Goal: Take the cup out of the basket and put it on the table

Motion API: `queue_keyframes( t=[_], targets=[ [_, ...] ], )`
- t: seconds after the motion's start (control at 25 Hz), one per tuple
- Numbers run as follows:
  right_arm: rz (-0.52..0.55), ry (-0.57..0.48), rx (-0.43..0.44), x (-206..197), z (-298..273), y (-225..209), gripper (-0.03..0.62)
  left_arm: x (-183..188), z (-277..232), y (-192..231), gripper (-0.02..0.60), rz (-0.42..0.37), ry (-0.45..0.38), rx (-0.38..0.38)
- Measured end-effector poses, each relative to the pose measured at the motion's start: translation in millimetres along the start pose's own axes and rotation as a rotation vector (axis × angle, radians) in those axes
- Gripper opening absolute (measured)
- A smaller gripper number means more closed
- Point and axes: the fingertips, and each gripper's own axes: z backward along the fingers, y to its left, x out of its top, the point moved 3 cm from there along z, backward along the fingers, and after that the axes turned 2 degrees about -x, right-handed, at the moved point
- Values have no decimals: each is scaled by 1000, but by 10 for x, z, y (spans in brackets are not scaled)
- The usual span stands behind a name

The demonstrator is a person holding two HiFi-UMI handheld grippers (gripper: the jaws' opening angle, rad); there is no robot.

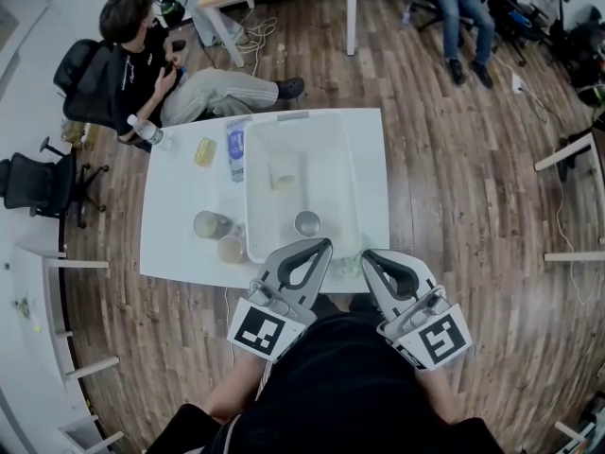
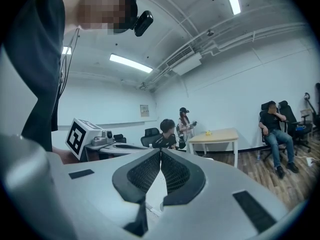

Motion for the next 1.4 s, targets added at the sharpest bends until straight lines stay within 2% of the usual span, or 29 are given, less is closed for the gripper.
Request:
queue_keyframes(
  t=[0.28, 0.4, 0.56, 0.68, 0.92, 1.04, 1.2, 1.28, 1.4],
  targets=[
    [-9, 8, -2, -24, -33, 30, 26, -144, -6, 0, 9, -41, 66, -25],
    [-13, 5, -18, -38, -19, 18, 26, -283, -30, 61, 10, -112, 130, -44],
    [-20, -2, -60, -44, 56, -55, 26, -524, -144, 317, 16, -217, 267, -28],
    [-30, -6, -105, -65, 165, -118, 26, -790, -314, 523, 160, -289, 408, -74],
    [-54, -15, -218, -103, 459, -236, 26, -1484, -679, 819, 279, -421, 727, -230],
    [-64, -16, -268, -126, 594, -289, 26, -1872, -780, 897, 336, -417, 874, -304],
    [-75, -24, -322, -140, 730, -332, 26, -2351, -801, 970, 381, -340, 1043, -367],
    [-79, -26, -338, -143, 788, -347, 26, -2535, -793, 992, 392, -308, 1111, -369],
    [-83, -29, -350, -141, 855, -382, 26, -2732, -794, 1027, 393, -317, 1194, -348]
  ],
)
